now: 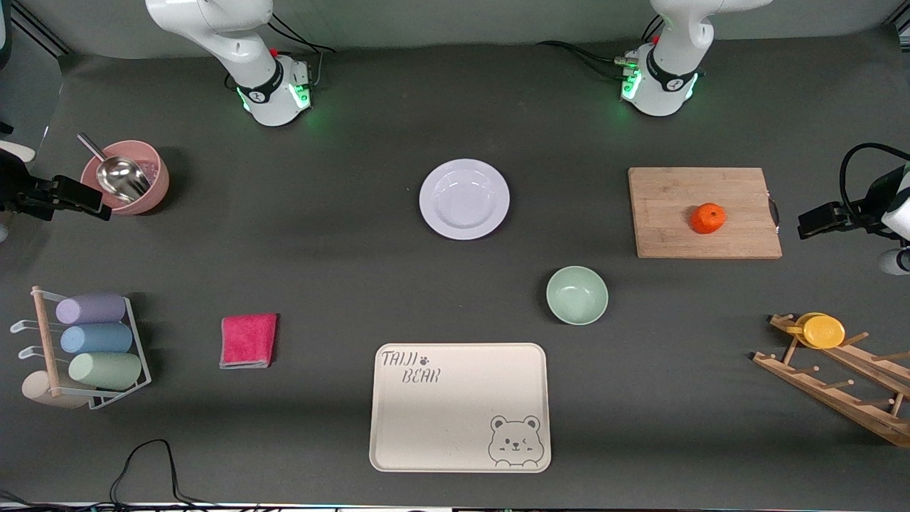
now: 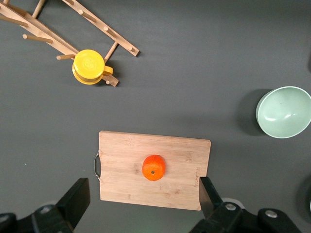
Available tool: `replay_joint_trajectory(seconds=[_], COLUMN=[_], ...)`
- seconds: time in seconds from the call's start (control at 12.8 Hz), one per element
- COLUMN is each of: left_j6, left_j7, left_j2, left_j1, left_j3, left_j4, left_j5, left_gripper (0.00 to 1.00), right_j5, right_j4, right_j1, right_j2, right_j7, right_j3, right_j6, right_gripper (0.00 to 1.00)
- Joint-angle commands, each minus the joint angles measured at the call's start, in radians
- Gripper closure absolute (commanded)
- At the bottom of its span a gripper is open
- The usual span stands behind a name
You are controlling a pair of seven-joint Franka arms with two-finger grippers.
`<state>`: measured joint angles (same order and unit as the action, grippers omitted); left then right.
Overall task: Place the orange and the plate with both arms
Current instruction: 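Move the left gripper toward the orange while the right gripper reaches the plate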
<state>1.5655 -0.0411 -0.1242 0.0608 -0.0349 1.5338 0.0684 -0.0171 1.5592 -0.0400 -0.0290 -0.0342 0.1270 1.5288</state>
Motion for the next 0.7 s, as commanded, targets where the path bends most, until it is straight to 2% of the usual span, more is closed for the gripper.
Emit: replay_joint_trajectory(seconds=[0.0,0.39,0.62], left_j6=[-0.038,-0.053,-0.12], left_j7=[-0.016,-0.019,-0.023], left_j2=[-0.017,-0.015,0.003], left_j1=[-0.016,-0.021,-0.032], left_j3=[0.01,0.009,0.007], left_j4=[-0.038,-0.04,-0.035], left_j5=[0.01,0.004,-0.002], left_gripper=[0.0,0.0,0.0], right_j5=[-0.001,-0.001,-0.001], right_j4=[0.019,0.021,0.022], right_j1=[-0.006,-0.006,-0.006], right_j2=[0.021,0.021,0.021], right_j7=[0.02,0.02,0.022], right_j3=[0.0,0.0,0.0], right_j6=[-0.001,0.002,0.002], right_gripper=[0.0,0.0,0.0])
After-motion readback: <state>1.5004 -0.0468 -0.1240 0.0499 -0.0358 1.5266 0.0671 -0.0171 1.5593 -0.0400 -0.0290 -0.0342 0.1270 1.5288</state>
